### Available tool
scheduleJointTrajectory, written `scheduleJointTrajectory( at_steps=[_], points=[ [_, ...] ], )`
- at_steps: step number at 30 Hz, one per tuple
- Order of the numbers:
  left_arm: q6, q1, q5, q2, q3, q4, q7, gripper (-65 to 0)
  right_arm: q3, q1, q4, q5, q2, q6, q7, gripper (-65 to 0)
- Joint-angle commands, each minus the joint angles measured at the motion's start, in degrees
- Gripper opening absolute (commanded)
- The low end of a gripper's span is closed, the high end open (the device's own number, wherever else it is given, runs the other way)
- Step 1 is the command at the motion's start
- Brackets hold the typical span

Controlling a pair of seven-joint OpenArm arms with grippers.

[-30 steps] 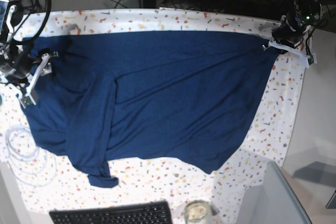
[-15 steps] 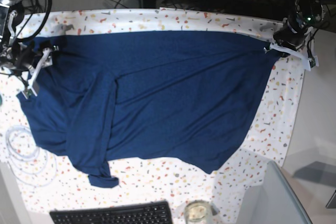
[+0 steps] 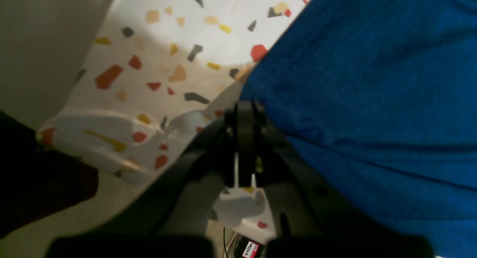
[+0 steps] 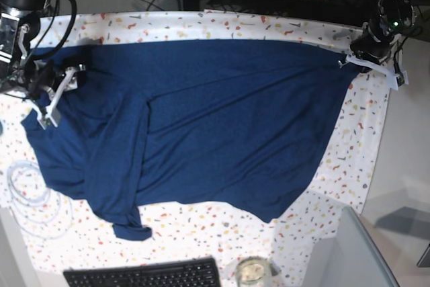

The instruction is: Layout the t-shirt on the table in an organized manner, then fold the t-shirt properly

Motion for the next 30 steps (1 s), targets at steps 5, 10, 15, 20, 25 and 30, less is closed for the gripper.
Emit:
scheduleJointTrajectory(
  at_steps=[5, 10, 15, 20, 25, 30],
  points=[
    [-0.2, 0.0, 0.0, -0.8, -0.4, 0.7, -0.9, -65.0, 0.2, 1.2, 0.7, 0.6, 0.6, 0.1, 0.4, -52.4],
    [-0.2, 0.0, 0.0, -0.8, -0.4, 0.7, -0.9, -65.0, 0.2, 1.7, 0.5, 0.6, 0.6, 0.1, 0.3, -62.9],
    [-0.2, 0.0, -0.1, -0.8, -0.4, 0.9, -0.9, -65.0, 0.6, 0.8, 4.7, 0.6, 0.6, 0.1, -2.6, -64.2],
    [-0.2, 0.0, 0.0, -0.8, -0.4, 0.9, -0.9, -65.0, 0.4, -0.4, 12.9, 0.7, 0.6, 0.1, -6.7, -64.2],
    [-0.2, 0.0, 0.0, -0.8, -0.4, 0.9, -0.9, -65.0, 0.3, 1.1, 14.1, 0.7, -0.2, 0.1, -8.5, -64.2],
    [-0.2, 0.0, 0.0, -0.8, -0.4, 0.9, -0.9, -65.0, 0.2, 1.6, 14.0, 0.7, -0.2, 0.1, -8.3, -64.2]
  ],
)
